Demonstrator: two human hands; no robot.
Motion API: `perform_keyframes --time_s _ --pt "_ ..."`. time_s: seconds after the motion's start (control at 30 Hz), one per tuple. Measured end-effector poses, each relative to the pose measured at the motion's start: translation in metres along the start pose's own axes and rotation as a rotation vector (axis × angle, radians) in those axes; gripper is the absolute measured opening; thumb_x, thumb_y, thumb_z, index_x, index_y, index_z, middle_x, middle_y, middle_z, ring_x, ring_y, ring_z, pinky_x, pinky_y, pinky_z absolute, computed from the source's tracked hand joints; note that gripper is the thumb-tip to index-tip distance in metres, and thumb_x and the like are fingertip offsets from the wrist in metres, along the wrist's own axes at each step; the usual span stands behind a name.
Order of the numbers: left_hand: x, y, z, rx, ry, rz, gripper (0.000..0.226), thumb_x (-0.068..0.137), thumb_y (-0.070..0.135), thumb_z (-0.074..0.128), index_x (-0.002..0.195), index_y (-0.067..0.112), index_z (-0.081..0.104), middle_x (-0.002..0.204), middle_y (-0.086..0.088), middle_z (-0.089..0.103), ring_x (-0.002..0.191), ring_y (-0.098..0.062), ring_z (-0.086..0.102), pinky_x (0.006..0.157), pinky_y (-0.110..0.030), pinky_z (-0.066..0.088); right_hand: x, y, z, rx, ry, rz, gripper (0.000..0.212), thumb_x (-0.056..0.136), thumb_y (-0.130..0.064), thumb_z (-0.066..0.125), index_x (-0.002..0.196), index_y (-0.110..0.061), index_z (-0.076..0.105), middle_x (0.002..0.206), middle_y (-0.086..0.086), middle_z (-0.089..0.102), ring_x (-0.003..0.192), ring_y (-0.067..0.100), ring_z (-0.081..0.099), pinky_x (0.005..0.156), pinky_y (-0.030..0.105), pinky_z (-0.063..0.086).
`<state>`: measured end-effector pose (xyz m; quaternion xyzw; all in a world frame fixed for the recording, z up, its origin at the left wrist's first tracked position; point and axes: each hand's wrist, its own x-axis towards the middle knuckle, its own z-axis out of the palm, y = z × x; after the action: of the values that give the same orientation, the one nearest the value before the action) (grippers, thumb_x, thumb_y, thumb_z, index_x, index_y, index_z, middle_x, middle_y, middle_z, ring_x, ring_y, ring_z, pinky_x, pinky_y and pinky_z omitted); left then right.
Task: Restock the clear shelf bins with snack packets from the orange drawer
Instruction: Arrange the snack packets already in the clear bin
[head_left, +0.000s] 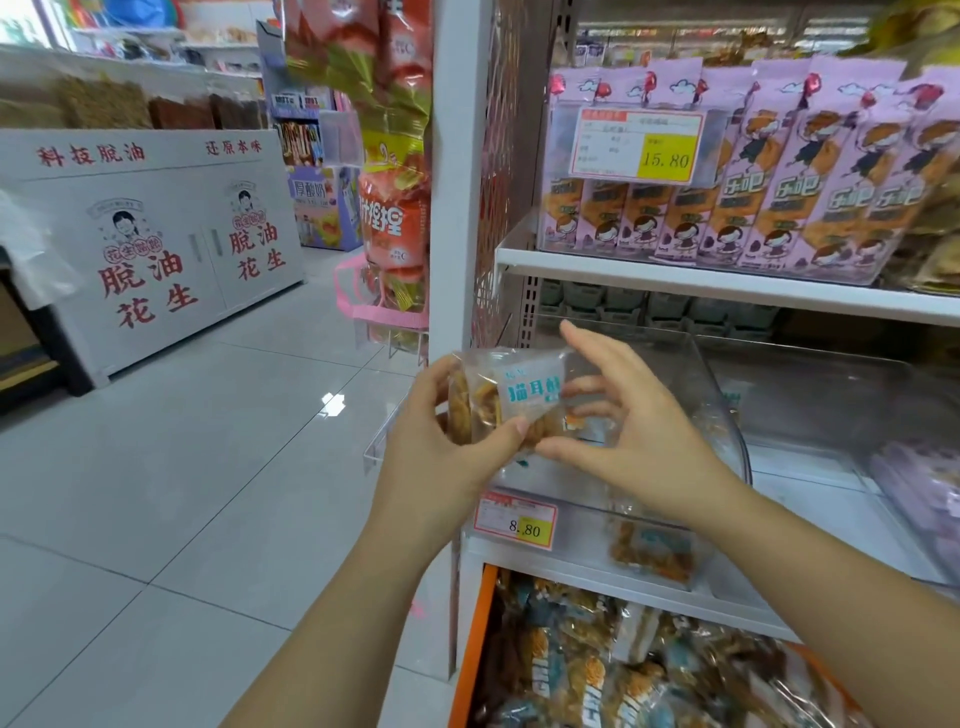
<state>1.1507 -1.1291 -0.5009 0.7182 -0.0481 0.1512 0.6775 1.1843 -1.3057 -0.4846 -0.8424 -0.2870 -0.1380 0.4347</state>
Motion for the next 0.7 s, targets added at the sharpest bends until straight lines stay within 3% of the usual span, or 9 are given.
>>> perform_keyframes --time_s 0.1,0.2,0.3,0.4,0.5,0.57,0.63,0.7 --pt "0.005 0.004 -0.007 0.009 0.089 0.051 0.066 0.068 0.026 0.081 0.125 0.027 0.049 0.109 0.015 0.064 0.094 0.001 0.065 0.082 -0.025 0.056 0.019 0.033 -0.003 -0.153 0.065 0.114 0.053 0.078 -0.025 0.074 0.125 -0.033 0.051 0.124 -0.007 0.056 0.1 0.003 0.058 0.089 0.018 0.046" --pt "0.008 0.008 -0.011 -0.003 0.137 0.106 0.068 0.062 0.035 0.079 0.122 0.032 0.047 0.112 0.013 0.063 0.098 -0.001 0.064 0.081 -0.019 0.055 0.045 0.067 0.006 -0.504 -0.165 0.202 0.039 0.084 -0.018 0.068 0.123 -0.013 0.061 0.124 0.006 0.062 0.111 0.021 0.057 0.095 0.025 0.038" --pt "0.012 0.008 -0.015 0.004 0.155 0.164 0.059 0.074 0.017 0.078 0.119 0.038 0.045 0.118 0.008 0.062 0.105 -0.006 0.063 0.082 -0.02 0.055 0.069 0.084 0.024 -0.663 -0.38 0.274 0.041 0.088 -0.021 0.063 0.128 -0.014 0.057 0.129 0.01 0.058 0.119 0.027 0.052 0.094 0.029 0.04" --pt "0.015 0.006 -0.019 0.011 0.155 0.2 0.058 0.076 0.015 0.077 0.118 0.039 0.045 0.119 0.01 0.061 0.107 -0.008 0.062 0.083 -0.021 0.055 0.088 0.107 0.041 -0.856 -0.544 0.321 0.04 0.089 -0.027 0.059 0.127 -0.016 0.055 0.128 0.011 0.057 0.117 0.029 0.053 0.09 0.032 0.045" --pt "0.018 0.006 -0.022 0.029 0.156 0.226 0.056 0.076 0.016 0.077 0.117 0.039 0.046 0.113 0.016 0.063 0.104 -0.006 0.064 0.083 -0.021 0.054 0.096 0.127 0.054 -0.962 -0.701 0.424 0.061 0.084 -0.034 0.064 0.14 -0.022 0.041 0.137 0.009 0.052 0.121 0.029 0.051 0.1 0.039 0.044" --pt "0.019 0.005 -0.023 0.027 0.159 0.233 0.055 0.076 0.014 0.076 0.116 0.037 0.047 0.108 0.018 0.064 0.1 -0.005 0.065 0.078 -0.016 0.052 0.101 0.129 0.058 -0.962 -0.707 0.443 0.059 0.089 -0.039 0.059 0.141 -0.02 0.041 0.139 0.008 0.05 0.122 0.028 0.05 0.1 0.036 0.043" --pt "0.02 0.004 -0.024 0.025 0.156 0.234 0.055 0.076 0.013 0.076 0.119 0.033 0.048 0.107 0.018 0.065 0.099 -0.005 0.065 0.077 -0.016 0.052 0.107 0.128 0.059 -0.891 -0.594 0.412 0.041 0.094 -0.041 0.05 0.12 -0.012 0.06 0.123 0.011 0.061 0.102 0.027 0.057 0.082 0.03 0.045" --pt "0.02 0.003 -0.025 0.023 0.152 0.232 0.056 0.077 0.013 0.076 0.123 0.029 0.048 0.108 0.017 0.065 0.1 -0.005 0.065 0.078 -0.017 0.053 0.11 0.129 0.06 -0.856 -0.516 0.407 0.031 0.092 -0.035 0.054 0.1 -0.008 0.067 0.108 0.012 0.066 0.088 0.026 0.058 0.071 0.027 0.041"
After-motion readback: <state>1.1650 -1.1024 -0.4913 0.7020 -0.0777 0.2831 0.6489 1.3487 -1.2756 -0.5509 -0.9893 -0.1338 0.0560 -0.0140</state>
